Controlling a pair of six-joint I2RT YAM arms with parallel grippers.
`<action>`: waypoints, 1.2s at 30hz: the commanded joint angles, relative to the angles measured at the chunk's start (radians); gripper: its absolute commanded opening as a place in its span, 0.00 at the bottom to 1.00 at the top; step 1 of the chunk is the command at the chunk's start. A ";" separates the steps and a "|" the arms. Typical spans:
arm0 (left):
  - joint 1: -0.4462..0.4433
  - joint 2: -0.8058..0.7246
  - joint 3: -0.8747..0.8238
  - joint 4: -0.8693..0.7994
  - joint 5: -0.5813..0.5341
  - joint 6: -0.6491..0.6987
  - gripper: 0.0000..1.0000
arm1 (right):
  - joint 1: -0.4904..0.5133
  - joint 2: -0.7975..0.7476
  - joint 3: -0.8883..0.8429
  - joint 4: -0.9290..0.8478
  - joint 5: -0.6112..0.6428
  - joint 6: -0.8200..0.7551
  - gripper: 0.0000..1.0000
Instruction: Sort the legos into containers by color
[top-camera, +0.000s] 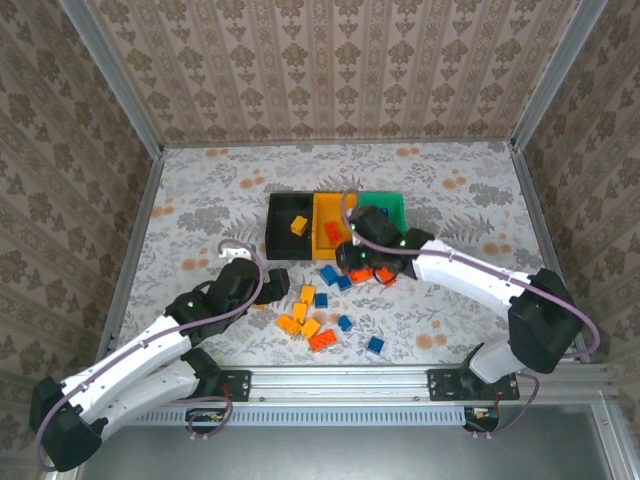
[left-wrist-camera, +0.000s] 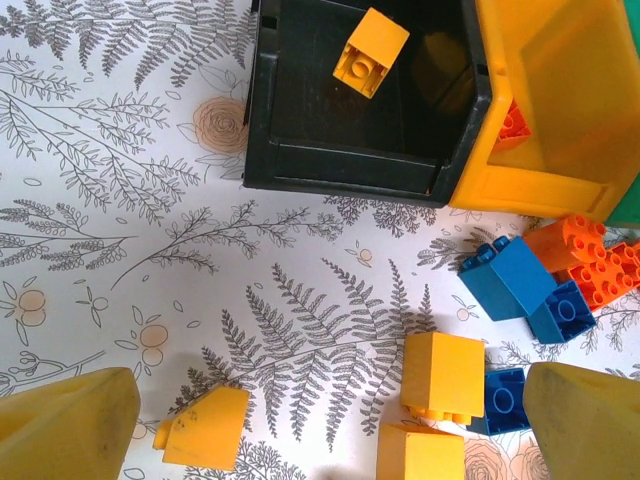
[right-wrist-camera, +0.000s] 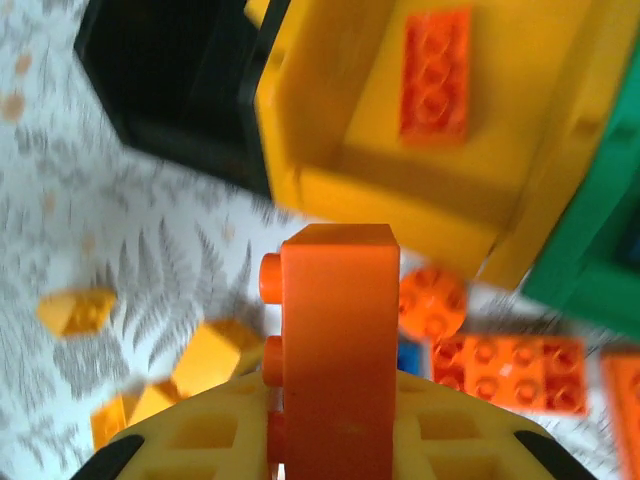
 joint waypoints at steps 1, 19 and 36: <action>0.010 -0.008 -0.011 -0.019 0.015 -0.020 1.00 | -0.050 0.135 0.136 -0.035 0.002 -0.030 0.14; 0.008 0.027 -0.008 -0.061 0.097 0.021 0.99 | -0.083 0.433 0.473 -0.090 0.054 -0.024 0.57; -0.104 0.458 0.193 -0.029 0.121 0.182 0.89 | -0.082 0.028 0.059 0.045 0.057 0.052 0.66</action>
